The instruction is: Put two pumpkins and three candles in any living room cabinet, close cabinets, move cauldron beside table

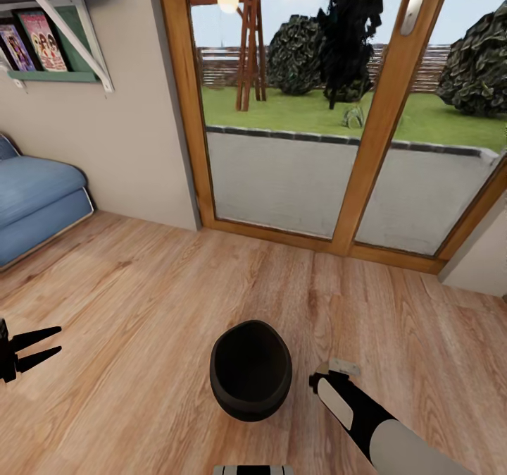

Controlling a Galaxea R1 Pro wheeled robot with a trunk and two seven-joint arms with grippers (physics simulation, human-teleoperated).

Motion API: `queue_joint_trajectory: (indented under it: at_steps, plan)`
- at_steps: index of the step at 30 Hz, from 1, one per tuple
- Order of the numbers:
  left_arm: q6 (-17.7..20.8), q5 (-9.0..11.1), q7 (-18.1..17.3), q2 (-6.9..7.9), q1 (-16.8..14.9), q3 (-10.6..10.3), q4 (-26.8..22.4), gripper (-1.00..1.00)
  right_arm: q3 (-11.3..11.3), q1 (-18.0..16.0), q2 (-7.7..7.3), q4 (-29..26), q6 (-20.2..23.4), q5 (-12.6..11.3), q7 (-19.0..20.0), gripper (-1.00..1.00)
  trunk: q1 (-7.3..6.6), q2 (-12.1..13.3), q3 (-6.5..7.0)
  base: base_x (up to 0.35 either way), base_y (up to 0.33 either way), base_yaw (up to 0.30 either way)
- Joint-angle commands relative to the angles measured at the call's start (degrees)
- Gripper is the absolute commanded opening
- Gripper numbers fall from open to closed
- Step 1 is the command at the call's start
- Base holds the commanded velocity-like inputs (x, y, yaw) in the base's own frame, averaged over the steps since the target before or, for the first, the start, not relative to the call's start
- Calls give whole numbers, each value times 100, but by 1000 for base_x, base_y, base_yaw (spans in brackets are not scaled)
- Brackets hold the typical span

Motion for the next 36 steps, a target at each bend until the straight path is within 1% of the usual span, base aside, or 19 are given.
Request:
queue_joint_trajectory:
  at_steps: [1,9,15,19,36]
  plan:
    - [30,4,-10,2,-2,1,1,100,28,-3,-5,-8,33,-25,-38,-100,-3,0,18,0,0,0]
    - [30,-5,-14,1,-2,-33,-57,100,20,-3,-5,-8,40,-25,-40,-100,-24,10,195,-4,0,-22]
    - [30,-5,-12,4,-2,-34,-60,100,20,-3,-11,-8,48,-26,-39,-100,-39,18,328,-213,0,-225]
    - [30,-5,-16,3,-2,-34,-60,100,20,-3,-11,-8,51,-32,-38,-100,-50,24,417,-65,0,-196]
    - [30,-5,-14,-4,-2,-34,-69,100,20,-3,-5,-8,44,-25,-38,-100,-94,47,793,-2,0,-8]
